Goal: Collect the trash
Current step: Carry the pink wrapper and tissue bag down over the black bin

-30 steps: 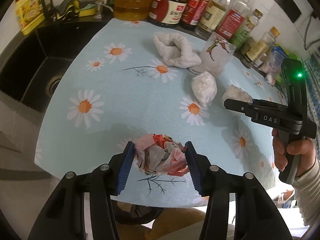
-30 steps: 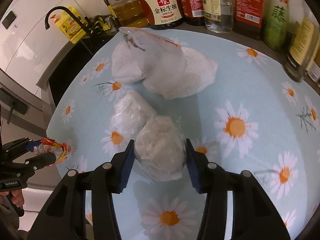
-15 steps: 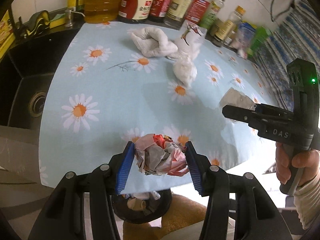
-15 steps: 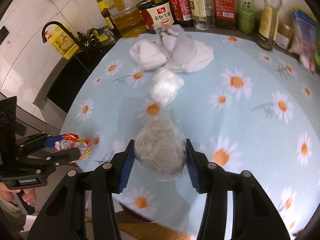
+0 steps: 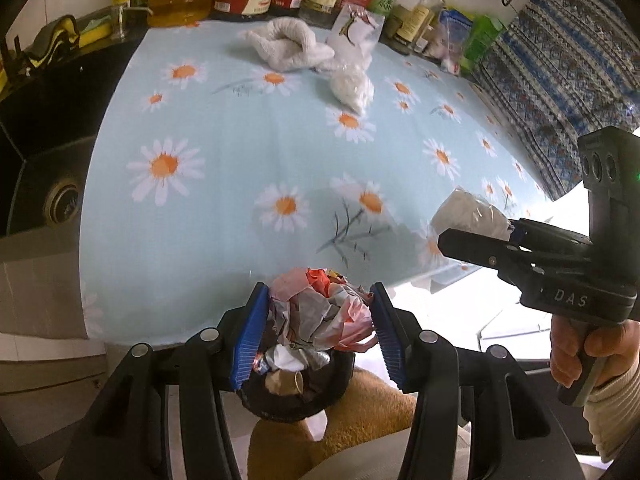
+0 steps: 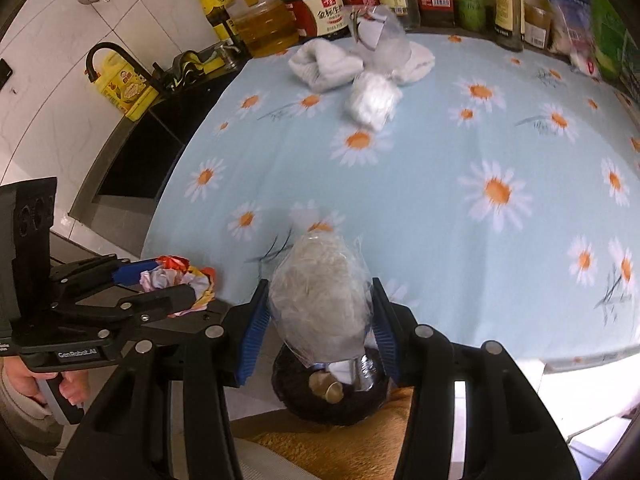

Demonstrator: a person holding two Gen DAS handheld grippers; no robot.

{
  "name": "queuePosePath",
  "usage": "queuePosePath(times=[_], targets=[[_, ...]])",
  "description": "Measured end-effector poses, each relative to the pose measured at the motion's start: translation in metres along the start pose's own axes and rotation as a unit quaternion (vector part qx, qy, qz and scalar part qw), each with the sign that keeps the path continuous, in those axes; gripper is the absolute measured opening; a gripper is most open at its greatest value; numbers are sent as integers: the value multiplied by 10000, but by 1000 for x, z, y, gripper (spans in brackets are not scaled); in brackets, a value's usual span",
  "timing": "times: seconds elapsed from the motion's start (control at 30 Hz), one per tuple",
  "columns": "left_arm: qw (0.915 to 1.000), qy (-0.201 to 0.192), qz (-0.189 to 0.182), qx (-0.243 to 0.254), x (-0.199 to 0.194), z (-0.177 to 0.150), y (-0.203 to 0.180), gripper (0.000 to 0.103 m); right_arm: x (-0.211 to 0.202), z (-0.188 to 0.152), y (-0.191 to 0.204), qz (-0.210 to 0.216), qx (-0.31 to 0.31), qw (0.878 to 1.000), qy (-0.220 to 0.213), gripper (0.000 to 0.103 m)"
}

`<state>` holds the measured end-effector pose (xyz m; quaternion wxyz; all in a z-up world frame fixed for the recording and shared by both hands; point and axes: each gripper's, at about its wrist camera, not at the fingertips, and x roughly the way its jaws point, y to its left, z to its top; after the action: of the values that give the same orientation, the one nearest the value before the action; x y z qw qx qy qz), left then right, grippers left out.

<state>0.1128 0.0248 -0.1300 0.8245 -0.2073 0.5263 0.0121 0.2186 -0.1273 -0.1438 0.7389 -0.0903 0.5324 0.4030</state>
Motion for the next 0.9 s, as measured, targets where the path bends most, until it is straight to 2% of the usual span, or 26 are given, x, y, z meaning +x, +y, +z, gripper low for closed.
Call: queuePosePath(times=[0.43,0.77,0.9], targets=[[9989,423,-215,-65,13,-43,4,50,23,-49,19,184,162,9987,440,49],[9940,1034,-217,-272,52,-81,18,50,51,-79,11,159,280,9954,901,49],[9924,1164,-221,-346,62,-90,19,50,62,-86,8,194,381,9938,1025,49]])
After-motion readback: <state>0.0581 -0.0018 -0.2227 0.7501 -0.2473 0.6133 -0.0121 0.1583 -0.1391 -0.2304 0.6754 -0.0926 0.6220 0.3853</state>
